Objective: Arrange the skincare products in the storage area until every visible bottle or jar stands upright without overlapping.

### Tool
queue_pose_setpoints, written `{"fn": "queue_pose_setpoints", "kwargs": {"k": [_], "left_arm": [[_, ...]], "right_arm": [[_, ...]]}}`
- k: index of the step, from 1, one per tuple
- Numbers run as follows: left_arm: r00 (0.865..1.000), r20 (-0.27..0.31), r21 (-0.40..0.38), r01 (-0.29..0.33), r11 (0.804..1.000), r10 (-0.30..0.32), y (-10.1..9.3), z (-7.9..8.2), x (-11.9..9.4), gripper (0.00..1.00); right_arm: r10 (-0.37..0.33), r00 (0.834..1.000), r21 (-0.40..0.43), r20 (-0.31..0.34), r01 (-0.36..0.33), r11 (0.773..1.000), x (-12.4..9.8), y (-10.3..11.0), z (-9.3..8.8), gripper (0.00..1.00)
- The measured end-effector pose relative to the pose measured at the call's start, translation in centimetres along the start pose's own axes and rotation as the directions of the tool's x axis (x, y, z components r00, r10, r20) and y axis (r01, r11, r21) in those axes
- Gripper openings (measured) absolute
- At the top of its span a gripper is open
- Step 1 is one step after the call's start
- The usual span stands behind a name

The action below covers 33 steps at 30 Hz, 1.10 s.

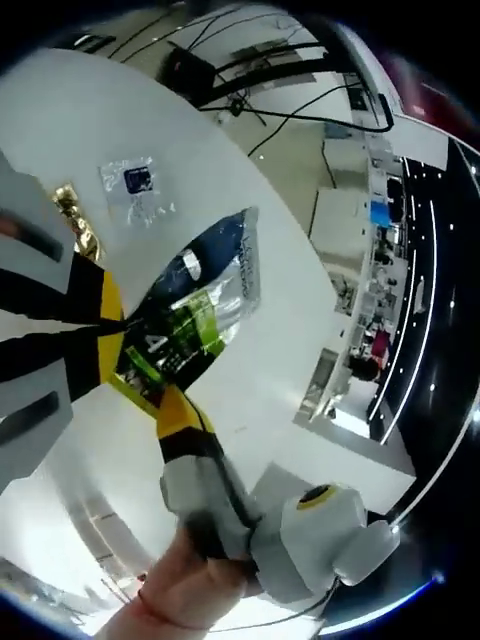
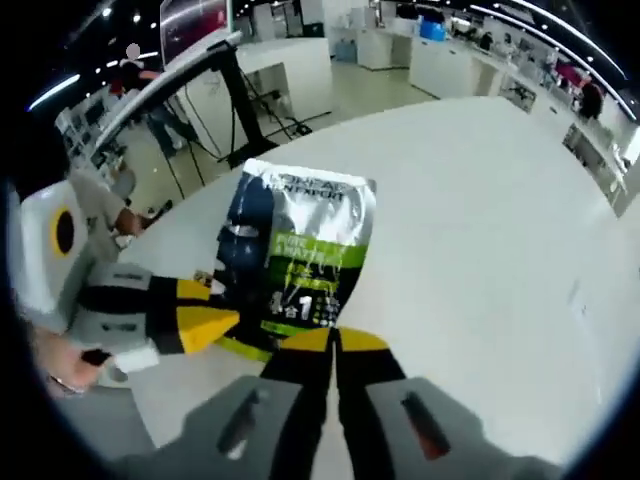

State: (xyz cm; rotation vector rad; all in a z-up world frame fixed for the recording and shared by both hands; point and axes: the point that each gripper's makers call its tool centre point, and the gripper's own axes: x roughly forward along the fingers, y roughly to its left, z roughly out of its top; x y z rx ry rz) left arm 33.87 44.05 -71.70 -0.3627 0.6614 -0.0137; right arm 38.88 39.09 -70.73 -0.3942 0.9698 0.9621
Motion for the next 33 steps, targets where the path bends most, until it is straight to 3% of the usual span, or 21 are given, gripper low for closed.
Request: {"fn": "queue_pose_setpoints", "kwargs": {"k": [5, 10, 13, 16, 23, 29, 33], "left_arm": [[0.998, -0.027, 0.113, 0.067, 0.991, -0.064, -1.6, 0.1, -0.9, 0.01], [0.995, -0.015, 0.123, 0.102, 0.987, -0.101, -2.9, 0.4, -2.8, 0.01], [0.993, -0.006, 0.169, 0.114, 0.979, -0.115, -3.6, 0.8, -4.0, 0.01], [0.991, 0.006, 0.197, 0.132, 0.972, -0.136, -4.5, 0.8, -5.3, 0.01], [0.987, 0.018, 0.258, 0.150, 0.954, -0.160, -7.1, -0.9, -7.7, 0.01], [0.985, 0.008, 0.259, 0.162, 0.952, -0.170, -8.9, -2.9, -8.7, 0.01], [0.982, 0.024, 0.319, 0.168, 0.933, -0.185, -9.5, -3.4, -8.9, 0.01]], "right_arm": [[-0.004, 0.999, 0.023, 0.036, 0.003, 1.000, -2.6, 0.5, -0.5, 0.01], [-0.015, 0.995, 0.042, 0.097, 0.011, 0.999, -5.0, 1.1, -1.0, 0.01], [-0.013, 0.988, 0.055, 0.153, 0.004, 0.998, -6.9, 2.1, -1.5, 0.01], [-0.028, 0.982, 0.073, 0.184, 0.014, 0.997, -8.6, 2.9, -3.1, 0.01], [-0.059, 0.957, 0.161, 0.284, 0.013, 0.987, -11.6, 4.5, -6.3, 0.01], [-0.081, 0.938, 0.209, 0.336, 0.009, 0.978, -13.3, 5.1, -8.5, 0.02], [-0.105, 0.921, 0.249, 0.376, 0.008, 0.968, -14.0, 5.5, -9.8, 0.02]]}}
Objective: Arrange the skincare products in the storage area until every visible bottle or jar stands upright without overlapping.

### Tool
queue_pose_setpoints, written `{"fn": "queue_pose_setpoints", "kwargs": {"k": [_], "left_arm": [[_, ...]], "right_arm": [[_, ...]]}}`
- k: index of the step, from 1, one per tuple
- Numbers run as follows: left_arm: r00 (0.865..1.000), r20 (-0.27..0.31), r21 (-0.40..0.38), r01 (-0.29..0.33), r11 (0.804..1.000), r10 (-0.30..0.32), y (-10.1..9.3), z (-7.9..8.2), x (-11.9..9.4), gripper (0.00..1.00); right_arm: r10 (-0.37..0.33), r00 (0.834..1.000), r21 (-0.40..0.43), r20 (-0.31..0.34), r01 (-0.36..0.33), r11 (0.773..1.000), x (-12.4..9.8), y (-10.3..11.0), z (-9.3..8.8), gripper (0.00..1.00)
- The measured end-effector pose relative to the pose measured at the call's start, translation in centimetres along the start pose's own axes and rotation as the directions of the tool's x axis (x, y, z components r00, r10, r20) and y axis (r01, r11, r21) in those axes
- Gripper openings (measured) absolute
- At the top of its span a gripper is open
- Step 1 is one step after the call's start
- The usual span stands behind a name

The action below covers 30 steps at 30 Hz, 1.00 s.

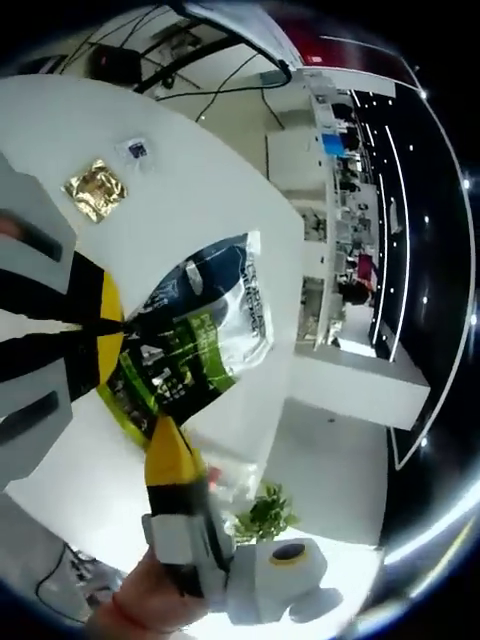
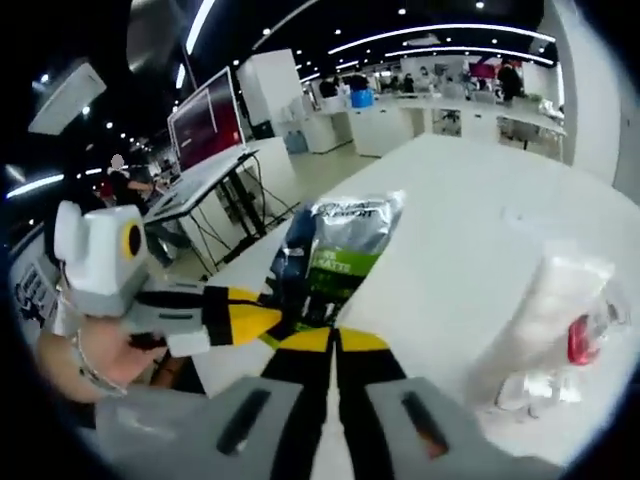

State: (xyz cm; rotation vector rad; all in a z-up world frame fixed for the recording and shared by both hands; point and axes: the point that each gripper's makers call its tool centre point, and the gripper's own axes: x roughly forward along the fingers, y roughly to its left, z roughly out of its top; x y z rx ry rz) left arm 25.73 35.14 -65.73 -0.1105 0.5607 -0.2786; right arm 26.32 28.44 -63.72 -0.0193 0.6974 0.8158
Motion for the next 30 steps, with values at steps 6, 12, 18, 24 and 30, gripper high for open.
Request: {"fn": "queue_pose_setpoints", "kwargs": {"k": [6, 12, 18, 24, 30], "left_arm": [[0.999, -0.046, 0.042, 0.020, 0.999, -0.019, -0.4, -1.3, 0.8, 0.01], [0.998, -0.068, 0.115, 0.021, 0.993, -0.013, -1.0, -2.1, 1.1, 0.01], [0.996, -0.088, 0.120, 0.026, 0.993, -0.015, -1.1, -2.5, 1.3, 0.01], [0.995, -0.101, 0.107, 0.019, 0.994, -0.009, -0.8, -2.7, 1.3, 0.01], [0.995, -0.102, 0.092, 0.016, 0.996, -0.007, -0.5, -2.7, 1.2, 0.01]], "right_arm": [[-0.015, 1.000, 0.028, 0.010, 0.015, 0.999, -0.2, 0.2, -1.8, 0.02], [-0.017, 0.999, 0.089, 0.028, 0.015, 0.996, -0.4, 0.0, -2.5, 0.02], [-0.008, 1.000, 0.127, 0.026, 0.005, 0.992, -0.5, 0.1, -2.5, 0.02], [0.013, 1.000, 0.126, 0.024, -0.016, 0.992, -0.4, 0.9, -2.3, 0.03], [0.008, 1.000, 0.121, 0.019, -0.010, 0.993, -0.1, 1.0, -2.2, 0.03]]}}
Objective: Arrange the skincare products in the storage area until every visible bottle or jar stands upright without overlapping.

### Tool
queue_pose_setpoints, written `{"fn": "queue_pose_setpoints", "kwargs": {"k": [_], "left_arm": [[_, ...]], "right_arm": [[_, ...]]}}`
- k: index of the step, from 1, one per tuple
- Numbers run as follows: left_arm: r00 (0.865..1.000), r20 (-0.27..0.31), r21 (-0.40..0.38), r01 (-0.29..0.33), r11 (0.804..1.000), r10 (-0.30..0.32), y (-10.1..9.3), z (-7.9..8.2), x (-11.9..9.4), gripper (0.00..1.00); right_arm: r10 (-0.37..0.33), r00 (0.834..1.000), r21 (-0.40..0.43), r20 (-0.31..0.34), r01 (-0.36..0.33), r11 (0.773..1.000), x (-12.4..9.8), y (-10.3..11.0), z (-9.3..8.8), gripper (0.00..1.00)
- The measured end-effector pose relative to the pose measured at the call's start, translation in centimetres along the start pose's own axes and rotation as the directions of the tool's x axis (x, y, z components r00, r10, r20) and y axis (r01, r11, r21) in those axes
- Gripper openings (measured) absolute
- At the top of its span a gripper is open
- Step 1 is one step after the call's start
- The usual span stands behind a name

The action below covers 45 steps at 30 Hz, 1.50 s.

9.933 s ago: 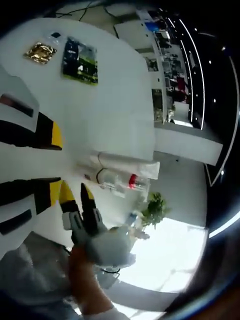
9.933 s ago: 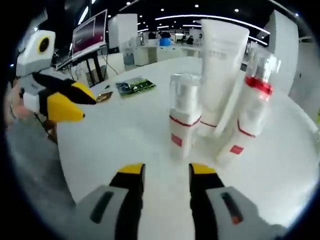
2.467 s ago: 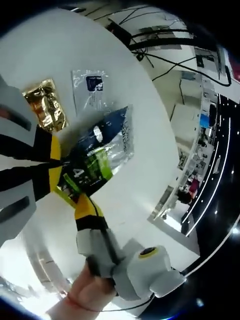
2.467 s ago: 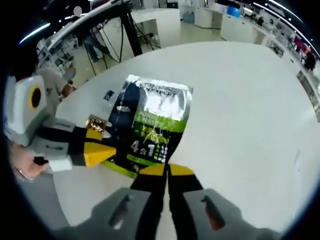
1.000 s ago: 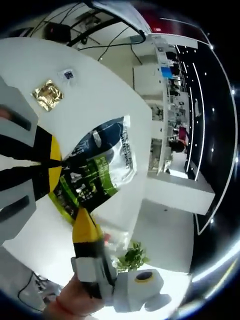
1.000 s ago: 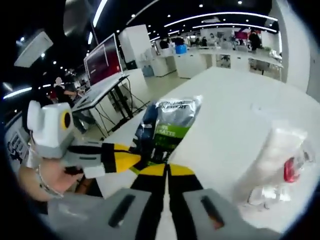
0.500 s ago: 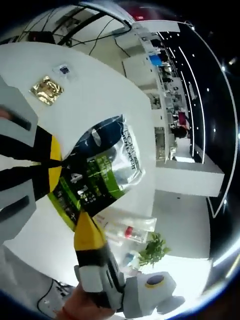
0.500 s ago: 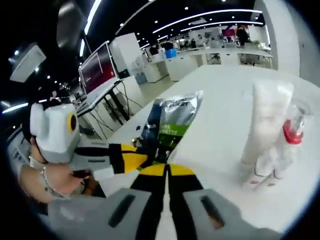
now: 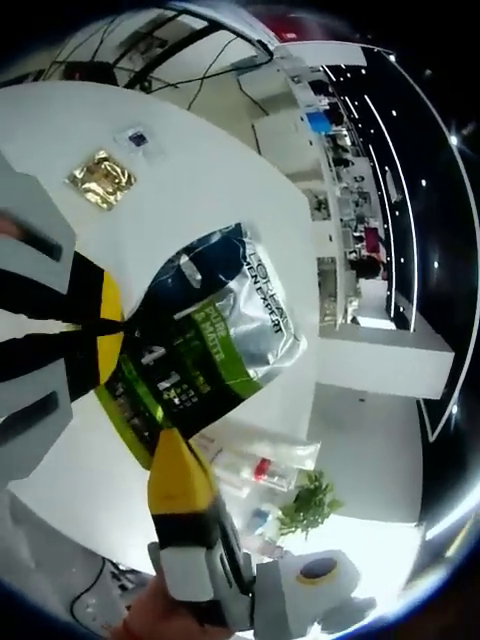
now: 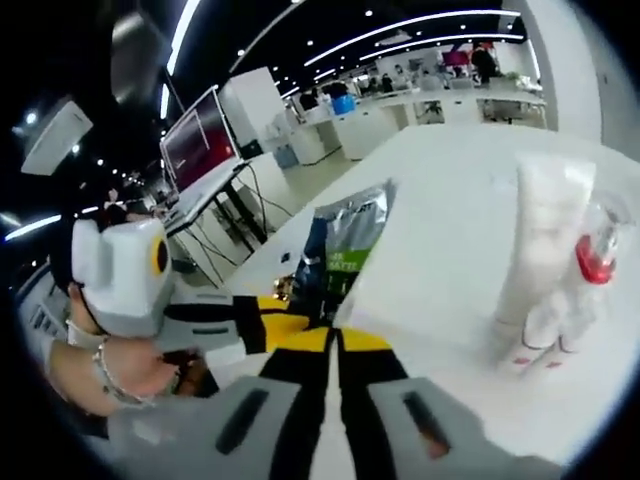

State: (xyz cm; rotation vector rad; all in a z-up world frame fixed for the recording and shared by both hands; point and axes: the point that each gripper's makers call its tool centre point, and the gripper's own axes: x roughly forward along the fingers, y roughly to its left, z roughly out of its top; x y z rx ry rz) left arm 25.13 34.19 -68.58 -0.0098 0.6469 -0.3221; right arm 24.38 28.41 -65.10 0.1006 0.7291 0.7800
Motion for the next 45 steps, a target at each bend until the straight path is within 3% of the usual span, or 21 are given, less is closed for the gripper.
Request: {"fn": "queue_pose_setpoints", "kwargs": {"k": [15, 45], "left_arm": [[1.000, -0.009, 0.009, 0.003, 1.000, -0.003, -0.2, -0.1, 0.2, 0.01], [1.000, -0.030, -0.043, -0.002, 0.999, 0.000, 0.2, -0.6, 0.4, 0.01]], "right_arm": [[0.025, 0.999, 0.121, -0.027, -0.021, 0.992, -0.1, -0.6, -1.1, 0.03], [0.068, 0.997, 0.190, -0.036, -0.060, 0.980, 0.3, 0.1, -1.5, 0.05]]}}
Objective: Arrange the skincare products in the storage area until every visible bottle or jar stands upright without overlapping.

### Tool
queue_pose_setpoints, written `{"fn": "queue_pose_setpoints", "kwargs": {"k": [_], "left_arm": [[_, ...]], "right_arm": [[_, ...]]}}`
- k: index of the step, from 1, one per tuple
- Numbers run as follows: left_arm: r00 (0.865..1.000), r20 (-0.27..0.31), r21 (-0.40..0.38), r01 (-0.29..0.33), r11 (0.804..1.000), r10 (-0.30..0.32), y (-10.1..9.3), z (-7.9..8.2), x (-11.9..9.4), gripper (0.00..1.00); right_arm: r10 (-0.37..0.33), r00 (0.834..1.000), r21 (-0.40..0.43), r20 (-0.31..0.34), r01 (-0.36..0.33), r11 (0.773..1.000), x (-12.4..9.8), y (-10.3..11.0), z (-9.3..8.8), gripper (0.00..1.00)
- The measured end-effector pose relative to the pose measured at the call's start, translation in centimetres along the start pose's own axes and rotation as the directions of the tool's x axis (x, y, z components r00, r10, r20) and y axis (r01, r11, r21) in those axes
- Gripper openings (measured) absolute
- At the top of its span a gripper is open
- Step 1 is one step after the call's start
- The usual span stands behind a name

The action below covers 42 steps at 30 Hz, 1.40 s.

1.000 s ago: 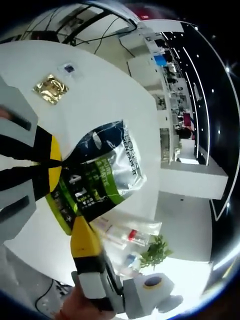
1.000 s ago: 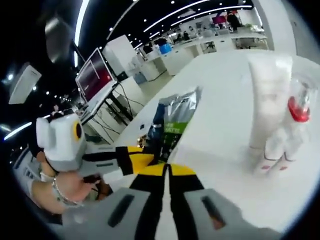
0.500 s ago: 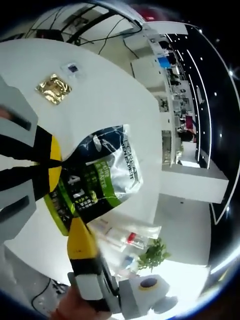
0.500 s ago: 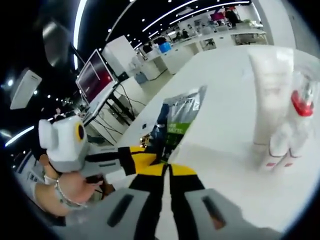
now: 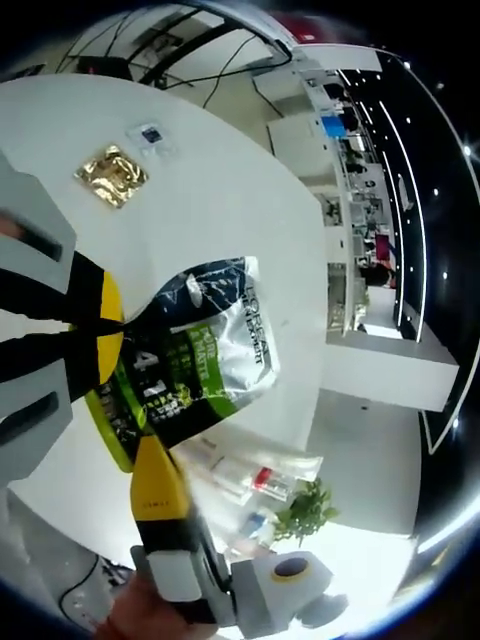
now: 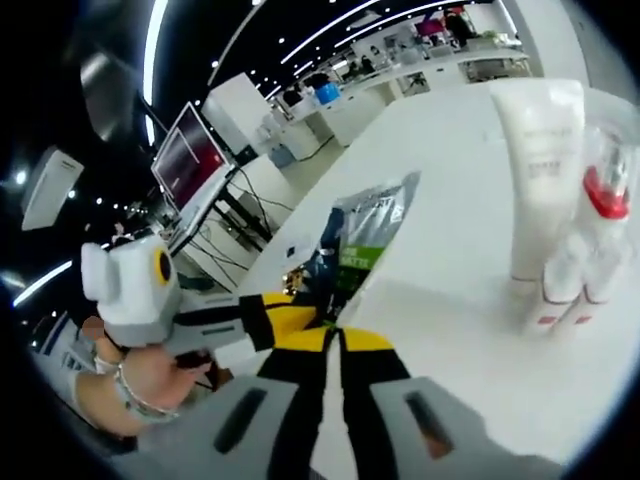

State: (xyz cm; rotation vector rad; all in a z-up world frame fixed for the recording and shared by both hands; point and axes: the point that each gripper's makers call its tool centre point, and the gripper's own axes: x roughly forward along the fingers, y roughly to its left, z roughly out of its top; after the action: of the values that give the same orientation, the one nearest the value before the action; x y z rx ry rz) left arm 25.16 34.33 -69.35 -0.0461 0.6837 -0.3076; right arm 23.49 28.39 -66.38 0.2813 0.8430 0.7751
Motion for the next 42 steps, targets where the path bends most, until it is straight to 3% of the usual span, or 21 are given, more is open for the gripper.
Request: {"fn": "queue_pose_setpoints", "kwargs": {"k": [42], "left_arm": [[0.999, -0.038, 0.006, 0.016, 1.000, -0.015, -0.6, -1.1, 0.4, 0.01]], "right_arm": [[0.008, 1.000, 0.044, -0.006, -0.008, 0.999, 0.1, -0.2, -1.2, 0.05]]}}
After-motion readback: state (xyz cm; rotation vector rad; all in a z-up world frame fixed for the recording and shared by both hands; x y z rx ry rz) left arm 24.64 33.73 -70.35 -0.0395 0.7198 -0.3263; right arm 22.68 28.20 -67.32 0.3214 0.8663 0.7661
